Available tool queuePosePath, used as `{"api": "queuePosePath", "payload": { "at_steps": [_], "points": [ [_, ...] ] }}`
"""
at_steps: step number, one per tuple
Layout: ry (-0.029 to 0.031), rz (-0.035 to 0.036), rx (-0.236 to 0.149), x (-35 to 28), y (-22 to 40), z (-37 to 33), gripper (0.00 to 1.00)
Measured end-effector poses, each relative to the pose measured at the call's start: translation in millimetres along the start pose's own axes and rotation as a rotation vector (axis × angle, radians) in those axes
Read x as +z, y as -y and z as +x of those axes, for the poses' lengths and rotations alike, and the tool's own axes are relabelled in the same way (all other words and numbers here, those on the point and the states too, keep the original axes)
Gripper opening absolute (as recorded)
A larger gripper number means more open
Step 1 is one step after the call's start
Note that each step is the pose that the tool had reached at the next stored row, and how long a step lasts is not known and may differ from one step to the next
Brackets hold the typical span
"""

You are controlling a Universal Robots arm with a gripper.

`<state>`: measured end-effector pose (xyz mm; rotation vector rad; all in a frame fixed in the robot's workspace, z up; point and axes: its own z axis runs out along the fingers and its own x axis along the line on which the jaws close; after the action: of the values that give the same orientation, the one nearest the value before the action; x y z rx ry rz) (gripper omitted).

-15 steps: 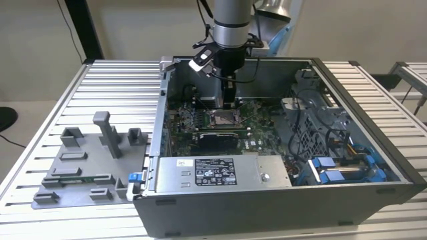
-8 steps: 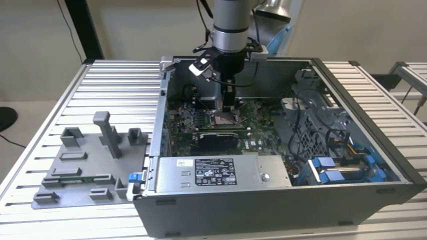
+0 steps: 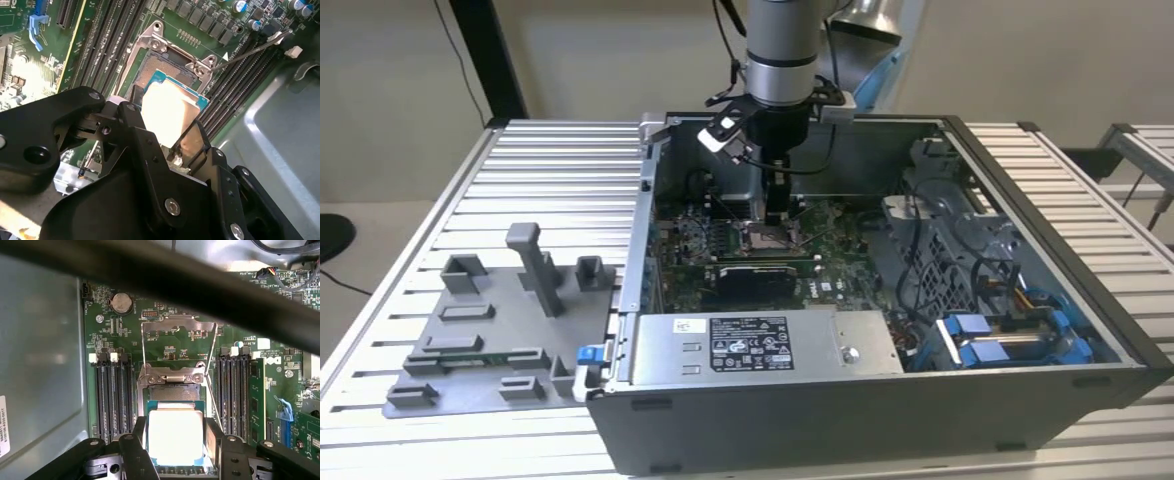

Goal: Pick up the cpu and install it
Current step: 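Place the cpu into insertion slot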

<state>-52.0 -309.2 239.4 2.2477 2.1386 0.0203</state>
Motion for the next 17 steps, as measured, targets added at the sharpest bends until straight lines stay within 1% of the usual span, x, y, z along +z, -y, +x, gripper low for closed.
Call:
{"api": "queuePosePath", "payload": {
  "at_steps": [7, 10, 13, 17],
  "points": [
    [0.0001, 0.0001, 0.0, 0.0, 0.0, 0.0, 0.0],
    [-0.0006, -0.0003, -0.014, 0.4, 0.0, 0.0, 0.0],
    [-0.0007, -0.0055, -0.025, 1.9, 0.0, 0.1, 0.0],
    [0.0005, -0.0067, -0.025, 5.2, 0.2, 0.1, 0.0]
  ]
}}
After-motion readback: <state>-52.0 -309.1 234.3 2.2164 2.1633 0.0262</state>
